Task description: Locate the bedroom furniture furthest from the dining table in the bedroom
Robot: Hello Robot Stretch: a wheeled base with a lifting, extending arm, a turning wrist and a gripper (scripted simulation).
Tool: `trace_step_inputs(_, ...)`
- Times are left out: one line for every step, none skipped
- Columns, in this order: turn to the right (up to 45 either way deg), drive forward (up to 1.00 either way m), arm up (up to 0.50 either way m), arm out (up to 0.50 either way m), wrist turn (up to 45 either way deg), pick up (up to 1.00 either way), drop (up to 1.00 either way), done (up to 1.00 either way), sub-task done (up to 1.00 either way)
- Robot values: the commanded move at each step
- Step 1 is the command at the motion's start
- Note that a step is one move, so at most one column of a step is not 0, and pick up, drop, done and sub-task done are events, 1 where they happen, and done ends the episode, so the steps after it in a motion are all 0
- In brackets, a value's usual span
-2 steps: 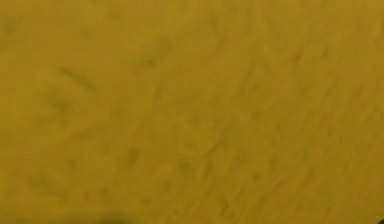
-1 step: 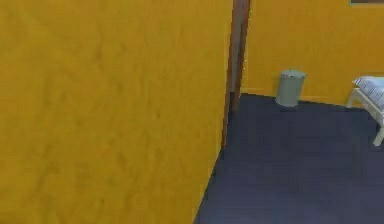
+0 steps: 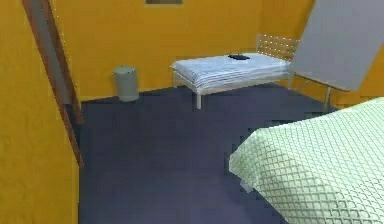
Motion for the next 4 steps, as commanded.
trace_step_inputs(45.0,0.0,0.0,0.0,0.0,0.0,0.0,0.0,0.0)
trace_step_inputs(21.0,0.0,0.0,0.0,0.0,0.0,0.0,0.0,0.0)
trace_step_inputs(0.0,0.1,0.0,0.0,0.0,0.0,0.0,0.0,0.0)
trace_step_inputs(-45.0,0.0,0.0,0.0,0.0,0.0,0.0,0.0,0.0)
